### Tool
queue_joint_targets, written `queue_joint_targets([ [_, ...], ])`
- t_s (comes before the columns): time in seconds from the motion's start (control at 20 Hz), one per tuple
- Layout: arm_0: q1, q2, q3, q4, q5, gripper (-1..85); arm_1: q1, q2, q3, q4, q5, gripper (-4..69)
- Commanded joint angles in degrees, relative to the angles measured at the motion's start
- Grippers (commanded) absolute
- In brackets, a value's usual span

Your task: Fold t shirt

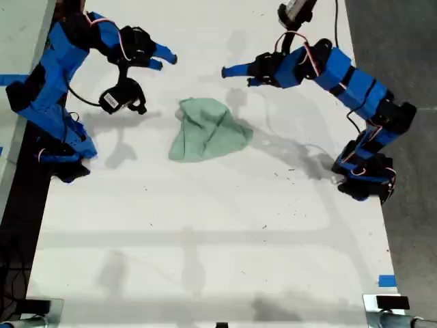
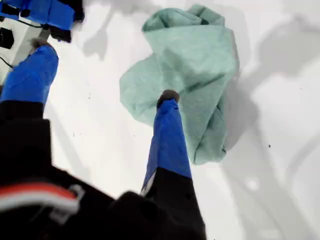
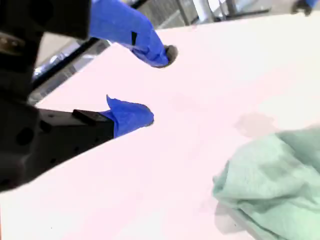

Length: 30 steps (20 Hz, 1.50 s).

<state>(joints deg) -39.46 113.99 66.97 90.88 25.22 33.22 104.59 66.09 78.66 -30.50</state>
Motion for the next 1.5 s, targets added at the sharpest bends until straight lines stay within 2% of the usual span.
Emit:
queue_joint_targets([
  [0.0,-2.6,10.5,-0.8,0.4,1.4,10.4,2.9,13.4,3.9,1.9,-1.5,36.6],
  [0.1,-2.1,16.5,-0.2,0.4,1.4,5.6,3.6,23.1,10.5,2.5,-1.3,28.2],
  [0.15,-1.4,20.1,1.2,0.4,1.1,1.8,3.4,28.3,14.2,3.0,-1.2,11.5],
  [0.2,-0.1,24.2,3.3,0.4,0.6,0.1,3.1,34.0,18.4,3.7,-0.7,-0.1],
  [0.35,6.2,41.1,17.8,-2.1,-3.7,0.0,1.1,51.7,33.7,5.1,-0.5,0.0],
  [0.45,14.2,53.3,40.5,-13.0,-7.5,0.0,-0.1,60.9,47.8,2.9,-2.0,0.0],
  [0.6,23.5,63.9,74.5,-32.9,-8.5,0.0,-5.8,74.9,75.1,-8.1,-5.8,1.5],
  [0.65,25.0,66.8,83.5,-37.8,-8.5,0.0,-6.3,82.1,84.0,-9.1,-6.9,1.5],
  [0.75,26.0,77.6,100.8,-44.8,-6.8,0.0,-7.0,97.1,99.9,-4.5,-6.3,1.5],
  [0.85,23.7,92.9,115.0,-41.4,-7.5,0.0,-8.5,96.7,106.8,-7.9,-5.4,1.5],
  [0.9,22.9,91.2,115.2,-41.7,-7.9,0.0,-9.1,96.7,106.1,-8.4,-5.7,1.5],
  [1.0,22.5,92.5,115.2,-40.9,-8.3,0.0,-6.7,96.7,107.1,-6.9,-4.0,1.5],
  [1.25,20.7,92.5,115.7,-38.9,-10.2,0.0,-6.4,96.7,107.0,-6.3,-3.4,1.5],
  [1.45,20.0,92.5,115.8,-38.7,-10.6,0.0,-5.0,96.7,107.3,-4.9,0.5,1.5],
])
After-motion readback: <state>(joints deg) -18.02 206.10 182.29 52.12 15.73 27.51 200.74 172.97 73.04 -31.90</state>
